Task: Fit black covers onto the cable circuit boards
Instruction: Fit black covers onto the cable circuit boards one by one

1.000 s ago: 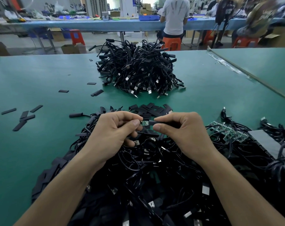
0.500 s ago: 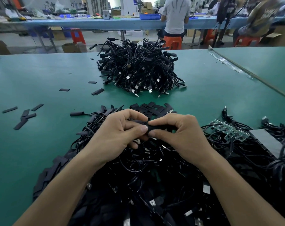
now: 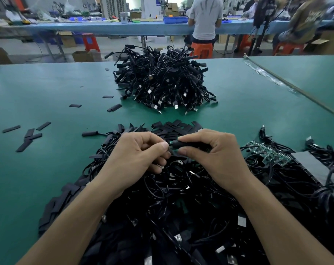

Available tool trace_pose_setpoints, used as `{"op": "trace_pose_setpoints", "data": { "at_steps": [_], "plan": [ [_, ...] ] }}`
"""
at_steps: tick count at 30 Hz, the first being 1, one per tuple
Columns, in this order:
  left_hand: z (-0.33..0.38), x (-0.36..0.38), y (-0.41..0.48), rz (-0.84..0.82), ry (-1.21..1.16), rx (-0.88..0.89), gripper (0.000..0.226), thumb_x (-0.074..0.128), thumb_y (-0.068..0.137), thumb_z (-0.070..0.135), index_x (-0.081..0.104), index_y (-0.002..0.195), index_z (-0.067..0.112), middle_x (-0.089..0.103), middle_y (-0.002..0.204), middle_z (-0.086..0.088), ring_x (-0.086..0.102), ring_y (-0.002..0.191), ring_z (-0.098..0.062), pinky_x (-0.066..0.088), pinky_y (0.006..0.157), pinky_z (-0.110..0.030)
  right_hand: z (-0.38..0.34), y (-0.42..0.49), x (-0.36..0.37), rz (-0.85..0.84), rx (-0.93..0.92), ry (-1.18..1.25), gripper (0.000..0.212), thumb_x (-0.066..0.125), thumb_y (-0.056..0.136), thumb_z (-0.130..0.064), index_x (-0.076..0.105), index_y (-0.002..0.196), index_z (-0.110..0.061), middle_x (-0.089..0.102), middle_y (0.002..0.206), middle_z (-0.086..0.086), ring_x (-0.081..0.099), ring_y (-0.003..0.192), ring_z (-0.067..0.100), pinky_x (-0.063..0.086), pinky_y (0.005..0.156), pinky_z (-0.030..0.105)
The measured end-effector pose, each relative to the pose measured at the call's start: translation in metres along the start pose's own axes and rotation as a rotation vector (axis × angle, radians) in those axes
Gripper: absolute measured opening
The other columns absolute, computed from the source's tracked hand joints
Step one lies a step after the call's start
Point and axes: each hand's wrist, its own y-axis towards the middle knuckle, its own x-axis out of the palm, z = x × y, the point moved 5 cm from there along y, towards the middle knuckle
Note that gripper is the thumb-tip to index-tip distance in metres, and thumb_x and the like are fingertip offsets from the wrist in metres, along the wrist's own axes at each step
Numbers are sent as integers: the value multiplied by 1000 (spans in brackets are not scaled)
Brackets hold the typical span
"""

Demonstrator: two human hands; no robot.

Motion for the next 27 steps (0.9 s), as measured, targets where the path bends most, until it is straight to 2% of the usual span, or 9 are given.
{"op": "trace_pose_setpoints", "data": {
  "at_steps": [10,13,18,21,24,27],
  "plan": [
    [0,0,0,-29,122,28,15,68,92,12,74,80,16,74,73,-7,69,60,-15,54,54,-19,-7,0,0,15,-116,-164,18,81,79,-16,79,97,-17,68,83,-20,65,80,-3,45,74,10],
    [2,2,-1,-17,141,25,16,66,93,11,73,78,13,73,68,-7,67,55,-14,52,51,-19,-8,0,-1,10,-98,-169,22,82,78,-19,79,100,-18,72,87,-15,67,82,-2,50,77,15],
    [5,3,-2,-23,152,20,19,63,94,12,72,77,11,72,66,-7,64,52,-11,51,50,-17,-10,-1,1,-28,-105,-188,29,83,77,-22,78,105,-19,74,89,-11,66,83,-2,47,77,13],
    [4,3,-2,-22,152,18,19,63,94,12,72,77,10,72,66,-6,64,52,-11,51,49,-18,-10,-2,1,-13,-83,-161,29,84,76,-22,78,105,-22,72,88,-16,66,83,-2,48,77,15],
    [3,2,-2,-9,134,13,19,64,94,12,73,77,11,72,66,-7,64,52,-11,51,49,-18,-6,-2,-2,26,16,-73,36,86,74,-27,75,107,-36,72,81,-17,67,76,2,51,72,18],
    [2,2,-1,9,123,12,19,64,94,13,74,78,12,72,65,-7,64,52,-12,51,49,-19,0,-1,-6,137,121,93,31,88,71,-20,74,95,-33,73,77,-14,67,67,3,52,64,18]
  ]
}}
